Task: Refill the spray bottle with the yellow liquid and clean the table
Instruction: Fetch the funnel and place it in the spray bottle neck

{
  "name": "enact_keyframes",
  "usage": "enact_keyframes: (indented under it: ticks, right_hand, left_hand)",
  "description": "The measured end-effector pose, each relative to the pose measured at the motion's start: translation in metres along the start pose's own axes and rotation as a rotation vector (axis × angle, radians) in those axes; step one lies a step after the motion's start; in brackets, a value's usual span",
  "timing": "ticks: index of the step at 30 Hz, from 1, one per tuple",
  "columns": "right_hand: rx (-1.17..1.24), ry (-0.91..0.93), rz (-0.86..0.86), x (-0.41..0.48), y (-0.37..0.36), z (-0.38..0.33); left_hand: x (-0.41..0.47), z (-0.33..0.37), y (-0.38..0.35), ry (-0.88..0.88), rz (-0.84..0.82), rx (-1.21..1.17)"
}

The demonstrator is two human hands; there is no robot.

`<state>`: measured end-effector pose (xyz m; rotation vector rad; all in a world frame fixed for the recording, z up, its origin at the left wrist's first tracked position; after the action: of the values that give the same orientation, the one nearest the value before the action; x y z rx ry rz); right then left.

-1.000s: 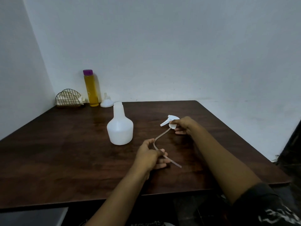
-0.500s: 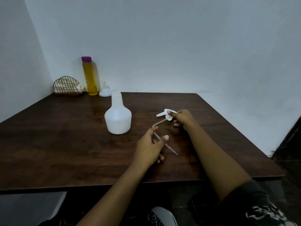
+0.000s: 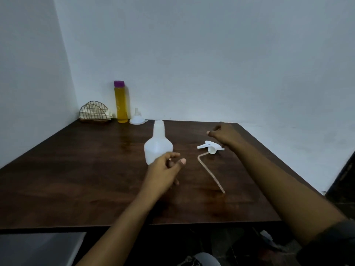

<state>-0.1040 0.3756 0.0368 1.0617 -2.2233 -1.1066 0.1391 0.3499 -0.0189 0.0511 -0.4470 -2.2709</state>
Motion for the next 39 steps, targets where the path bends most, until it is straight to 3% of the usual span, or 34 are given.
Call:
enact_keyframes:
  ticks: [7,11,16,19,24,32,35,39]
  right_hand:
    - [0.12,0.273,-0.031,-0.022,0.006,-0.133]
    - [0.245,0.446,0.068,-0.017,0.007,-0.226]
    - [0.262,0.455,0.013,0.035,-0.058,-0.305]
    - [0.197,0.265,-0.077,0.093,-0.127,-0.299]
    - [0.049,0.076,-0.13,0.163,-0.204,-0.267]
    - [-0.307,0.168,-0.097,0.244,-0.235,-0.26]
    - [-0.516,0.233,-0.182,0.256,-0.24,-0.265]
    - [-0.646,0.277,-0.159,0.249,-0.237,-0.272]
  left_hand:
    - [0.02,0.0,0.117,-0.114,0.261,0.058]
    - [0.053,-0.016,0.174,-0.111,0.338,0.231]
    - [0.107,-0.077,0.215,0.153,0.186,0.564]
    - [0.124,-0.11,0.218,0.31,0.059,0.749]
    - [0.143,-0.137,0.223,0.312,0.009,0.886]
    - [0.152,-0.151,0.22,0.282,-0.009,0.929]
    - [0.153,-0.152,0.219,0.277,-0.003,0.941]
    - [0.154,-0.155,0.219,0.277,0.006,0.948]
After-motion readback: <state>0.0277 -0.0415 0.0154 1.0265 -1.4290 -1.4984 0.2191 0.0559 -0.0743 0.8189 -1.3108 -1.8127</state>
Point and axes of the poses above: each hand's wrist, its own x-axis towards the middle knuckle, its own y-axis out of the back of the hand, z = x × y, the point moved 3 cm from there along x, towards the middle knuckle, and after that the axes turned 9 degrees about -z, right-handed, at the moved point
